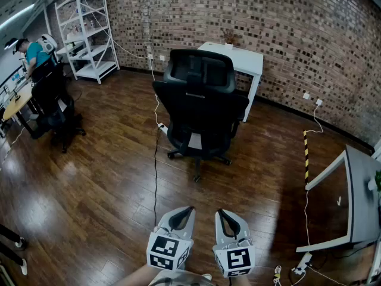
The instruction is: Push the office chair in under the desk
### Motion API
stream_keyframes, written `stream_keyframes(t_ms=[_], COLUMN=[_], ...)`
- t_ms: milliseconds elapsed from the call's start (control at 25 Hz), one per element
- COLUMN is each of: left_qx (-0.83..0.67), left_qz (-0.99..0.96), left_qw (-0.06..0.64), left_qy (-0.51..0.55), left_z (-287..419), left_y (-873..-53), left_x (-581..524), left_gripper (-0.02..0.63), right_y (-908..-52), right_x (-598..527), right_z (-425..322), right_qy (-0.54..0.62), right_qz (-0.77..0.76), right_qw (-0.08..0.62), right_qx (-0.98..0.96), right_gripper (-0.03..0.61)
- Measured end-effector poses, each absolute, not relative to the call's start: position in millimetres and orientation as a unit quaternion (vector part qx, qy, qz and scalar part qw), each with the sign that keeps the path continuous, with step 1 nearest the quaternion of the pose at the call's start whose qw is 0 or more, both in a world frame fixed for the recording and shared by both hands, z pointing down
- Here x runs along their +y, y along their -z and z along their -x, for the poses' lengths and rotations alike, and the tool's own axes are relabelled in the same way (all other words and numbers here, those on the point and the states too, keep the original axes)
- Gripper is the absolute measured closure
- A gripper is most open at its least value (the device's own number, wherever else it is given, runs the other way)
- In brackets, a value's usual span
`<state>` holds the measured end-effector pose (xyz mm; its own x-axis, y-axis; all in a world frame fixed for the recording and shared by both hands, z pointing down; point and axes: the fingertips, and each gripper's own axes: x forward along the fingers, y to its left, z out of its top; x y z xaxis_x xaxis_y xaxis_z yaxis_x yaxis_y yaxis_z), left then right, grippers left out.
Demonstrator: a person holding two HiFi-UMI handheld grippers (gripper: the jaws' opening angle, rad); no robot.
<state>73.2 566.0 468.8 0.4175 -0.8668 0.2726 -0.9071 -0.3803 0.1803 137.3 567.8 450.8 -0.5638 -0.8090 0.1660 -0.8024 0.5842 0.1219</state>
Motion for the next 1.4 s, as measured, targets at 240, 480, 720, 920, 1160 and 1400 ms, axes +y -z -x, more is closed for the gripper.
stream_keyframes(t_ms=[240,480,720,920,1160,1400], left_qx=[-0.542,-0.54,-0.533,-0.528,-0.528,-0.536], left_qz=[-0.824,-0.828,-0.834,-0.838,-0.838,-0.832], left_qw=[0.157,0.144,0.141,0.137,0.132,0.132], left_qy=[-0.049,-0.042,-0.026,-0.025,-0.032,-0.05], left_z=[-35,1,34,58,74,72], left_y=[-473,-462,-454,-453,-454,-462], left_x=[518,468,433,413,396,372], left_gripper=[0.598,0.597,0.597,0.597,0.595,0.595], right_y=[-456,-451,-444,-441,-442,-446], right_x=[522,476,440,417,398,368], right_z=[-105,-73,-47,-38,-39,-45], right_qy=[0.019,0.025,0.03,0.022,0.002,-0.009], right_qz=[-0.451,-0.447,-0.459,-0.475,-0.49,-0.48], right_qw=[0.099,0.116,0.115,0.098,0.09,0.084], right_qx=[-0.887,-0.887,-0.88,-0.874,-0.867,-0.873], right_gripper=[0.574,0.575,0.576,0.577,0.578,0.561])
